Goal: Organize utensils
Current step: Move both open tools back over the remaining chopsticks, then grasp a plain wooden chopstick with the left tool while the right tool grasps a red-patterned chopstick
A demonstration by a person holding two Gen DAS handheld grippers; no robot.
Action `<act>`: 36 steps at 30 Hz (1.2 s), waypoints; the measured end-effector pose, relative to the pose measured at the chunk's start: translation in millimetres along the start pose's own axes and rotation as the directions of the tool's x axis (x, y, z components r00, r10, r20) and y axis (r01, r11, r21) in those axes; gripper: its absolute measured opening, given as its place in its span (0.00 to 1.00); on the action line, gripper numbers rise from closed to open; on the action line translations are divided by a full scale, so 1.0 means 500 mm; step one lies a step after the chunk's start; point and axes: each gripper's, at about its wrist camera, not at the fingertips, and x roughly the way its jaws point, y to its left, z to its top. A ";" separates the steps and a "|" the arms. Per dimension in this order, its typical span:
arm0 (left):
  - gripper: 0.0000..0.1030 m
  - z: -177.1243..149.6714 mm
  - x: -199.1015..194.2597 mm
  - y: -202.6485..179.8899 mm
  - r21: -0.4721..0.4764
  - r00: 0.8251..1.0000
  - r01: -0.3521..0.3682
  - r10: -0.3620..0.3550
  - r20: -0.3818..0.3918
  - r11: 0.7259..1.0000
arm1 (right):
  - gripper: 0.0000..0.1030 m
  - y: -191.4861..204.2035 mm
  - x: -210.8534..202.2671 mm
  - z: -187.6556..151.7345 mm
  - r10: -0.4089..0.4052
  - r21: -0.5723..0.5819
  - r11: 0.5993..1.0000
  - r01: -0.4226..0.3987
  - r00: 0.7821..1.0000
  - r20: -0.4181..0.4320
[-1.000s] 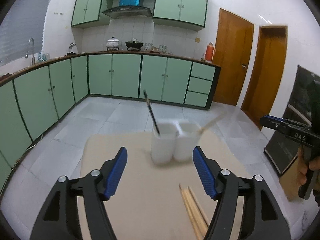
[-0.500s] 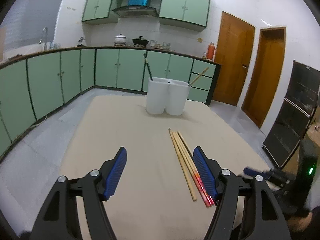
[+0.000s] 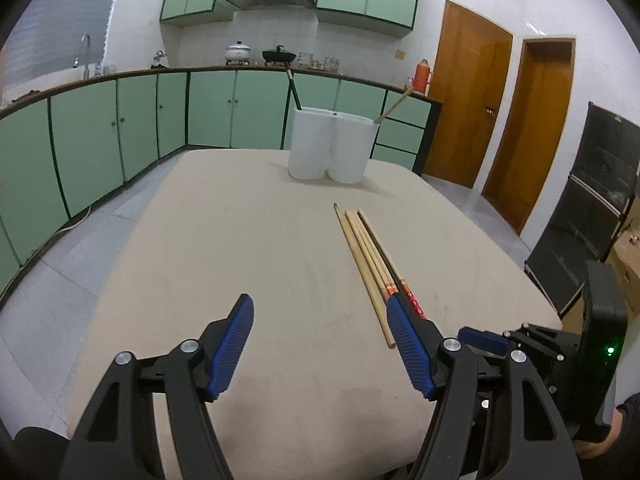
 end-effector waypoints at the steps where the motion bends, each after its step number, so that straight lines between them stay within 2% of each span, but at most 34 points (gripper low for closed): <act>1: 0.66 -0.001 0.003 0.000 0.003 1.000 0.000 0.000 -0.002 1.000 | 0.34 -0.002 0.001 -0.001 0.001 0.000 1.000 -0.001 1.000 0.001; 8: 0.66 -0.006 0.013 0.001 0.009 1.000 0.000 0.000 -0.016 1.000 | 0.34 -0.005 0.006 0.003 0.005 0.010 1.000 -0.005 1.000 0.007; 11: 0.66 -0.011 0.027 0.000 0.027 0.999 0.011 -0.010 -0.042 1.000 | 0.33 -0.014 0.008 0.003 -0.038 0.020 0.999 0.038 0.999 0.010; 16: 0.66 -0.031 0.062 -0.022 0.074 0.995 0.027 -0.020 -0.101 0.997 | 0.33 -0.054 0.007 0.002 -0.063 0.082 0.995 0.063 0.998 0.006; 21: 0.66 -0.054 0.093 -0.051 0.135 0.989 0.034 -0.013 -0.150 0.990 | 0.36 -0.054 0.001 -0.003 -0.019 0.082 0.997 0.017 1.000 0.016; 25: 0.66 -0.062 0.108 -0.065 0.169 0.985 0.039 -0.010 -0.170 0.985 | 0.37 -0.055 0.014 0.001 -0.018 0.073 0.997 0.016 1.000 0.023; 29: 0.66 -0.062 0.117 -0.072 0.183 0.986 0.036 -0.006 -0.164 0.982 | 0.35 -0.078 0.023 0.009 -0.039 0.092 0.995 0.037 0.999 0.023; 33: 0.66 -0.056 0.126 -0.074 0.179 0.988 0.036 -0.008 -0.157 0.983 | 0.24 -0.096 0.022 0.008 -0.046 0.107 0.993 0.044 0.999 0.023; 36: 0.66 -0.055 0.131 -0.081 0.181 0.990 0.030 -0.004 -0.144 0.983 | 0.28 -0.093 0.022 0.008 -0.039 0.103 0.994 0.036 0.999 0.026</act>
